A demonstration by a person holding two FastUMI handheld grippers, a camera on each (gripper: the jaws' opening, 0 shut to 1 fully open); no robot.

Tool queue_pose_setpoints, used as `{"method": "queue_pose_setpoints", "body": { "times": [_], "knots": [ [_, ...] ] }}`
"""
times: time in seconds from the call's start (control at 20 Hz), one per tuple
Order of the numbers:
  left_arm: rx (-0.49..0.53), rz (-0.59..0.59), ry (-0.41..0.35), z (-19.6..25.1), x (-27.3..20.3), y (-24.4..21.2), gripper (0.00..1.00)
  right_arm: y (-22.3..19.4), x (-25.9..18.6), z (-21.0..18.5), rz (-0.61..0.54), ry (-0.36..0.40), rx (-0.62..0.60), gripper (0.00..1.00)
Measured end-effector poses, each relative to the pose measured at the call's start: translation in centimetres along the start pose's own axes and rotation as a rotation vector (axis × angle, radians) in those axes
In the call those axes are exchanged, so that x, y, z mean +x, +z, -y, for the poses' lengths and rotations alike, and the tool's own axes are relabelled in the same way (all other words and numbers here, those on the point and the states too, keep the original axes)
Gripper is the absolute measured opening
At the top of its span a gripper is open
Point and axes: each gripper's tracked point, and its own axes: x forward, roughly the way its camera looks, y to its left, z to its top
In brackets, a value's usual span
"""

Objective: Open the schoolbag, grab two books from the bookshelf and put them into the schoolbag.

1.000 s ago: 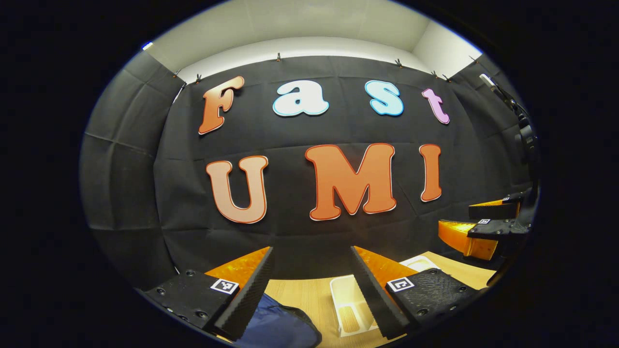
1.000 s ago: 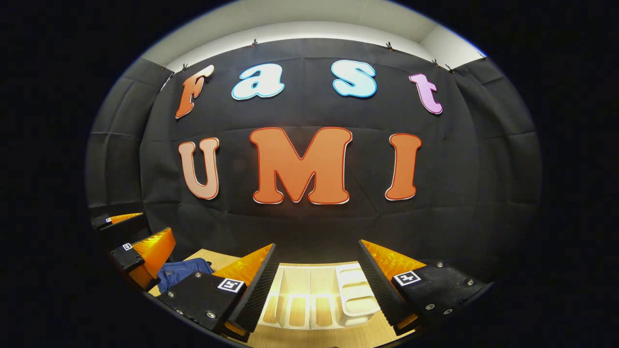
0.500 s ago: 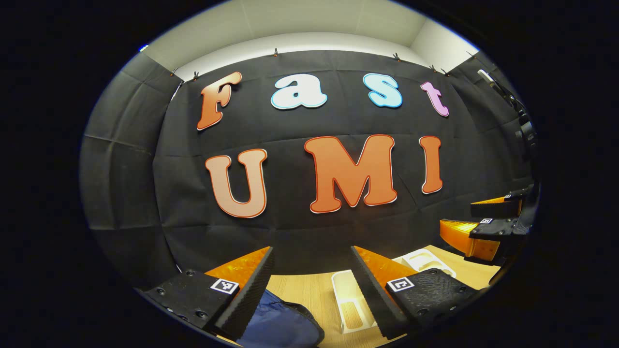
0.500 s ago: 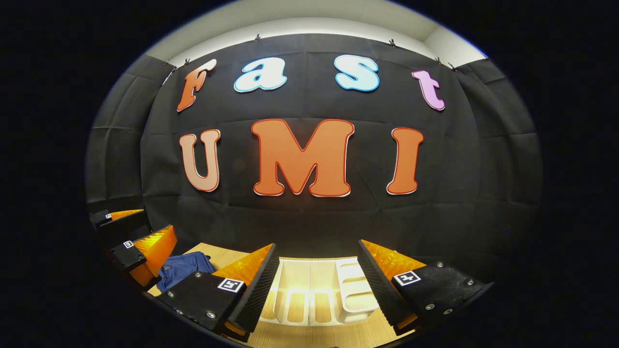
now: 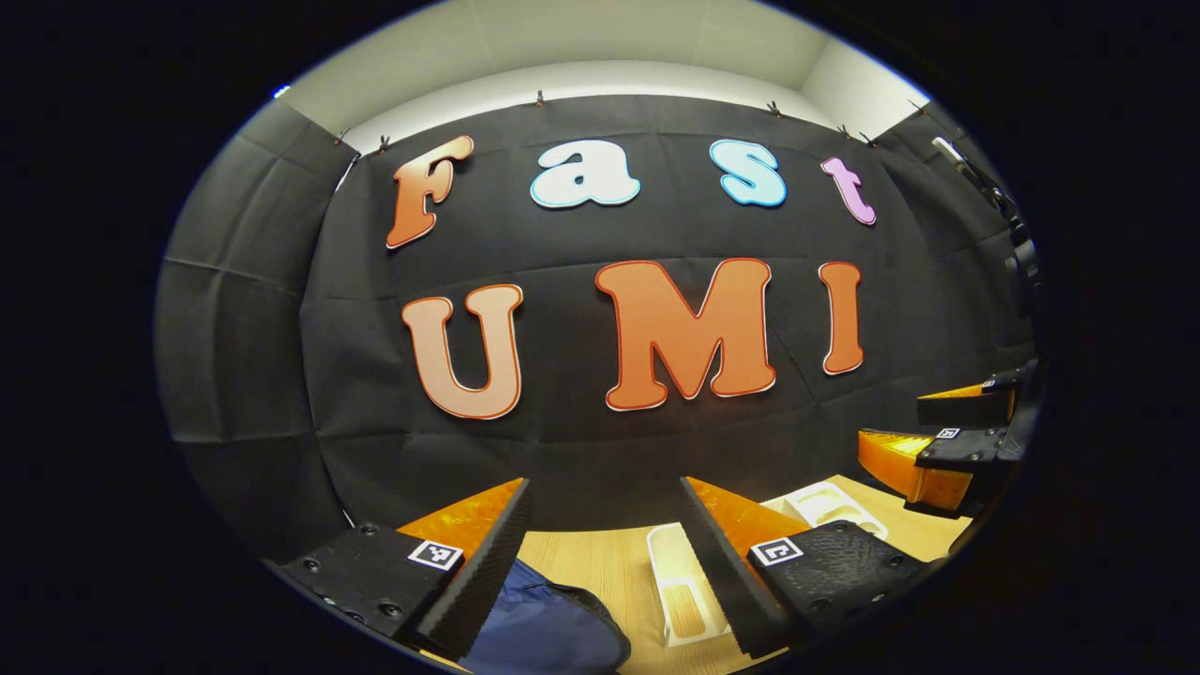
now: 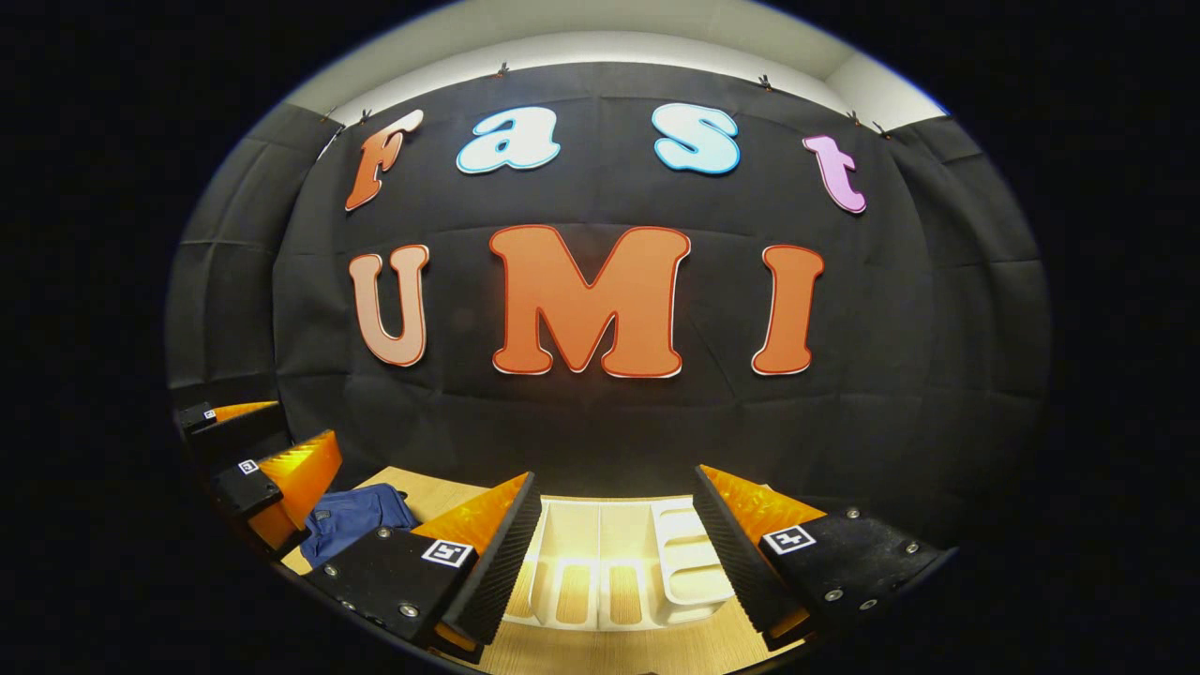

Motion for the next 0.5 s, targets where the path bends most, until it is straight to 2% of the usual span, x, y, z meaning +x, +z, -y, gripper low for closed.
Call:
{"method": "queue_pose_setpoints", "body": {
  "times": [0.05,0.1,0.15,0.5],
  "knots": [
    [-0.001,-0.004,-0.001,0.13,-0.02,-0.05,0.95,0.0,-0.04,0.01,-0.001,-0.001,0.0,0.96],
    [-0.001,-0.005,-0.001,0.02,-0.05,-0.18,1.0,-0.02,0.0,-0.01,-0.002,0.001,0.001,0.96],
    [0.0,-0.007,-0.004,0.07,-0.13,-0.25,0.95,-0.1,-0.36,-0.01,-0.002,0.0,0.001,0.96],
    [0.003,0.0,-0.01,0.25,-0.1,-0.13,0.95,-0.29,-0.61,0.05,-0.005,-0.004,-0.003,0.96]
  ]
}}
